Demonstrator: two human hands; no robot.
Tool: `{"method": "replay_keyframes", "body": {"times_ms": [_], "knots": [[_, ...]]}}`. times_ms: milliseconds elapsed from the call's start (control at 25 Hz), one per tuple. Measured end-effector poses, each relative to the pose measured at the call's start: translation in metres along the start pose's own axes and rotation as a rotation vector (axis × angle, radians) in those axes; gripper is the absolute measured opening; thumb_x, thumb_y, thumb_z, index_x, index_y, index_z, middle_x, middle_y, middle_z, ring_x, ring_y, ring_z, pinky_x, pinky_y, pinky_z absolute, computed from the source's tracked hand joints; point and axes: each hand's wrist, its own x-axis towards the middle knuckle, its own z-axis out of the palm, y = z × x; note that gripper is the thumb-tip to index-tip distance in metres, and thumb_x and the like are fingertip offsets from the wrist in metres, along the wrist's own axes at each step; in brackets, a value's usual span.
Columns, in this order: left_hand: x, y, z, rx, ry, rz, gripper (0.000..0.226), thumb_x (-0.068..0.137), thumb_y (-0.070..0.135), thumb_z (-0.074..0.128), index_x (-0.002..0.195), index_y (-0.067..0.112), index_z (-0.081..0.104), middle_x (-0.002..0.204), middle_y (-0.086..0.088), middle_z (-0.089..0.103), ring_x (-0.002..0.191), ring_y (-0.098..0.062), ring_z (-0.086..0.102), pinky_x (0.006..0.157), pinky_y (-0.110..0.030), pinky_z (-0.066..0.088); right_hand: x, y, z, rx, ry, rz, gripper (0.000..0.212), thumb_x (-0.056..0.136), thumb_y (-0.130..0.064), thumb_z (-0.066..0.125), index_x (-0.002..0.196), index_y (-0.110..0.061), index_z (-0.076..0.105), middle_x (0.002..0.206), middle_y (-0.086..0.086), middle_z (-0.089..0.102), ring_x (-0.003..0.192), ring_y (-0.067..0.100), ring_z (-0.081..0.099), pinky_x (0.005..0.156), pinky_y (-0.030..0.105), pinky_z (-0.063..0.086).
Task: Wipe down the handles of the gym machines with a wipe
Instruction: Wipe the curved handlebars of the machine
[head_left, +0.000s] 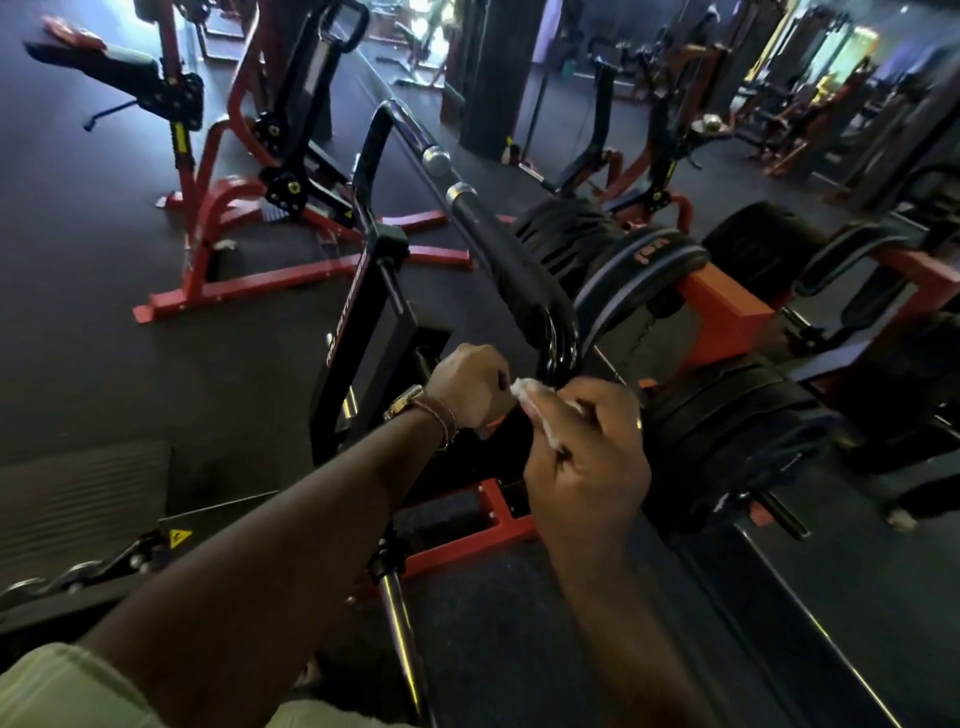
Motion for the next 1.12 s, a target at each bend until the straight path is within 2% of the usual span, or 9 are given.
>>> {"method": "replay_keyframes", "body": {"times_ms": [80, 240, 360, 440, 560, 680, 840, 960, 1120], "knots": [[-0.002, -0.001, 0.001, -0.063, 0.071, -0.009, 0.016, 0.073, 0.037, 0.058, 0.061, 0.029, 0.051, 0.07, 0.006, 0.054, 0.068, -0.014, 0.053, 0.066, -0.028, 0.045, 0.007, 0.005, 0.006, 0.15, 0.032, 0.079, 0.009, 0.083, -0.007, 0.082, 0.09, -0.011, 0.08, 0.086, 0.003, 0.065, 0.077, 0.02, 0.062, 0.066, 0.028, 0.051], [0.004, 0.001, -0.003, 0.033, 0.006, 0.0, 0.015, 0.079, 0.021, 0.062, 0.065, 0.024, 0.059, 0.067, 0.005, 0.059, 0.071, -0.02, 0.061, 0.065, -0.026, 0.043, 0.083, 0.014, 0.029, 0.263, 0.007, 0.245, 0.01, 0.076, -0.009, 0.085, 0.084, -0.01, 0.078, 0.085, -0.005, 0.072, 0.078, 0.003, 0.066, 0.076, 0.015, 0.052], [0.008, 0.003, -0.013, 0.134, -0.17, 0.03, 0.03, 0.079, 0.011, 0.065, 0.054, 0.02, 0.051, 0.061, 0.0, 0.059, 0.065, -0.023, 0.06, 0.06, -0.027, 0.043, 0.1, 0.024, 0.032, 0.627, -0.108, 0.585, 0.008, 0.082, -0.012, 0.079, 0.09, -0.013, 0.08, 0.087, -0.003, 0.078, 0.086, 0.011, 0.074, 0.083, 0.034, 0.059], [0.009, 0.005, -0.015, 0.187, -0.219, 0.079, 0.031, 0.083, 0.012, 0.064, 0.056, 0.019, 0.051, 0.062, -0.002, 0.057, 0.065, -0.021, 0.057, 0.06, -0.027, 0.041, 0.076, 0.03, 0.019, 0.542, -0.058, 0.595, 0.007, 0.087, -0.015, 0.076, 0.093, -0.014, 0.079, 0.089, -0.003, 0.077, 0.086, 0.013, 0.073, 0.079, 0.03, 0.057], [0.019, 0.002, -0.013, 0.213, -0.289, 0.131, 0.017, 0.09, 0.021, 0.061, 0.077, 0.01, 0.066, 0.075, -0.003, 0.061, 0.074, -0.021, 0.06, 0.067, -0.029, 0.047, 0.031, 0.026, 0.0, 0.193, -0.005, 0.488, 0.013, 0.09, -0.02, 0.072, 0.094, -0.009, 0.077, 0.091, -0.004, 0.068, 0.084, 0.005, 0.065, 0.073, 0.021, 0.051], [0.032, 0.002, -0.012, 0.243, -0.34, 0.178, 0.032, 0.089, 0.019, 0.06, 0.059, 0.019, 0.049, 0.063, 0.005, 0.05, 0.063, -0.017, 0.057, 0.055, -0.023, 0.038, 0.065, 0.029, 0.018, 0.37, -0.079, 0.616, 0.011, 0.087, -0.017, 0.075, 0.095, -0.011, 0.079, 0.091, -0.001, 0.074, 0.086, 0.008, 0.071, 0.076, 0.023, 0.055], [0.039, -0.008, -0.011, 0.05, -0.238, 0.161, 0.023, 0.083, 0.024, 0.072, 0.064, 0.018, 0.061, 0.062, 0.01, 0.057, 0.067, -0.011, 0.058, 0.064, -0.022, 0.04, 0.126, 0.032, 0.044, 0.615, -0.343, 0.845, 0.013, 0.085, -0.017, 0.077, 0.096, -0.011, 0.08, 0.09, 0.002, 0.078, 0.088, 0.011, 0.074, 0.08, 0.027, 0.056], [0.043, -0.021, -0.01, -0.215, -0.11, 0.103, 0.015, 0.083, 0.028, 0.075, 0.071, 0.021, 0.07, 0.067, 0.008, 0.069, 0.064, -0.006, 0.065, 0.058, -0.016, 0.043, 0.1, 0.024, 0.019, 0.601, -0.382, 0.94, 0.018, 0.093, -0.021, 0.07, 0.095, -0.005, 0.078, 0.085, 0.015, 0.076, 0.077, 0.023, 0.073, 0.066, 0.03, 0.057], [0.042, -0.027, -0.009, -0.321, -0.014, 0.11, 0.02, 0.084, 0.027, 0.075, 0.065, 0.025, 0.067, 0.063, 0.009, 0.067, 0.057, -0.002, 0.062, 0.05, -0.008, 0.04, 0.088, 0.014, 0.005, 0.827, -0.345, 1.168, 0.014, 0.094, -0.001, 0.06, 0.1, 0.004, 0.073, 0.095, 0.025, 0.072, 0.083, 0.035, 0.071, 0.074, 0.035, 0.06]]}}
